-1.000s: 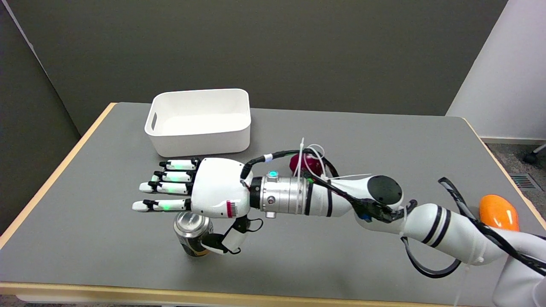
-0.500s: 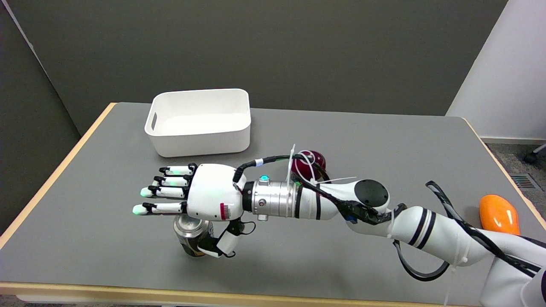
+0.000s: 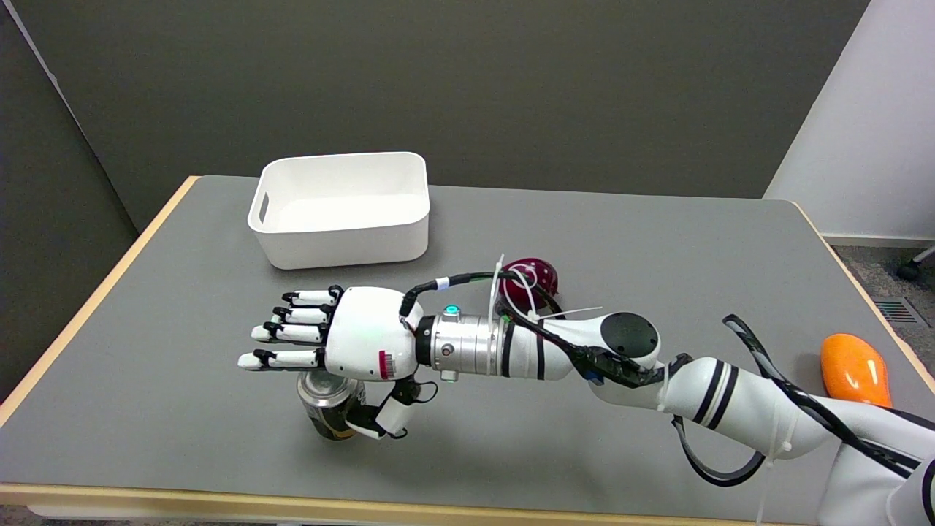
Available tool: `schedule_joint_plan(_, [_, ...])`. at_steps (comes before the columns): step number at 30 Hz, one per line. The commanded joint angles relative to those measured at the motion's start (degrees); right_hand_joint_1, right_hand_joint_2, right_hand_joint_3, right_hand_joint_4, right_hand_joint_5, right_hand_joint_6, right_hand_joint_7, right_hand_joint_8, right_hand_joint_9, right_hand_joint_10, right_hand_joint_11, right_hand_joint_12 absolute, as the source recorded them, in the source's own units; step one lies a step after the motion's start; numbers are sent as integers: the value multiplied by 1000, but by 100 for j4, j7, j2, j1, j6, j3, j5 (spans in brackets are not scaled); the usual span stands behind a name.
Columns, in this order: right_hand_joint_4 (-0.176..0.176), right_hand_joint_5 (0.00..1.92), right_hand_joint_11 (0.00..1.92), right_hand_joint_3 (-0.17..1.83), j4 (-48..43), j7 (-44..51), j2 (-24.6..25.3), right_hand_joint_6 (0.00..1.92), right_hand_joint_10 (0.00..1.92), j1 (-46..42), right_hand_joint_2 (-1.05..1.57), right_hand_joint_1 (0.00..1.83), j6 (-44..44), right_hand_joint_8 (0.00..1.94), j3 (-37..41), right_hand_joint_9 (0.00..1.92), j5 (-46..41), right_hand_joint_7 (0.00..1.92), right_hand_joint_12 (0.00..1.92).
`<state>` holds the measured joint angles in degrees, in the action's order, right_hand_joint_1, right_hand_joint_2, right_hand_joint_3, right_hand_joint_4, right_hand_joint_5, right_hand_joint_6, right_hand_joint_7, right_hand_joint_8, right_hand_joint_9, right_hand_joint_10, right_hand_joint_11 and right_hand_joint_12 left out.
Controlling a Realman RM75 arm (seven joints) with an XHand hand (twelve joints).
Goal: Pick up the black can.
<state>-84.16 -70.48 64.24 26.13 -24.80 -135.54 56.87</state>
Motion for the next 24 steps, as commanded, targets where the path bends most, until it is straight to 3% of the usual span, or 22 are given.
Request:
schedule_joint_plan(1, [93, 72, 87, 1011, 219, 3, 46, 302, 594, -24, 615, 831, 65, 293, -2, 217, 17, 200, 1089])
schedule_joint_plan(6, [126, 229, 172, 1008, 227, 3, 46, 496, 737, 8, 670, 1006, 154, 407, -11, 338, 41, 343, 1169])
schedule_joint_plan(10, [152, 291, 387, 1000, 235, 3, 46, 691, 899, 16, 728, 1134, 217, 628, -34, 466, 48, 473, 1438])
schedule_joint_plan(12, [173, 329, 480, 985, 243, 3, 46, 966, 997, 8, 783, 1172, 217, 756, -26, 543, 49, 561, 1546])
schedule_joint_plan(14, [176, 339, 519, 972, 251, 11, 46, 1076, 1033, 0, 782, 1187, 226, 816, -17, 576, 57, 597, 1572])
schedule_joint_plan(16, [176, 367, 568, 477, 252, 11, 46, 1250, 1109, -8, 1025, 1271, 258, 1285, -10, 614, 57, 668, 1568])
schedule_joint_plan(17, [138, 400, 592, 262, 259, 11, 46, 1380, 1142, -8, 1139, 1280, 273, 1453, -10, 633, 57, 704, 1564])
schedule_joint_plan(19, [-84, 531, 625, 204, 268, 11, 46, 1742, 1158, -7, 1209, 1139, 281, 1314, -2, 667, 57, 761, 1557])
schedule_joint_plan(24, [-64, 582, 641, 329, 282, 11, 46, 1672, 1222, 20, 1119, 1153, 300, 1304, 19, 728, 57, 823, 1548])
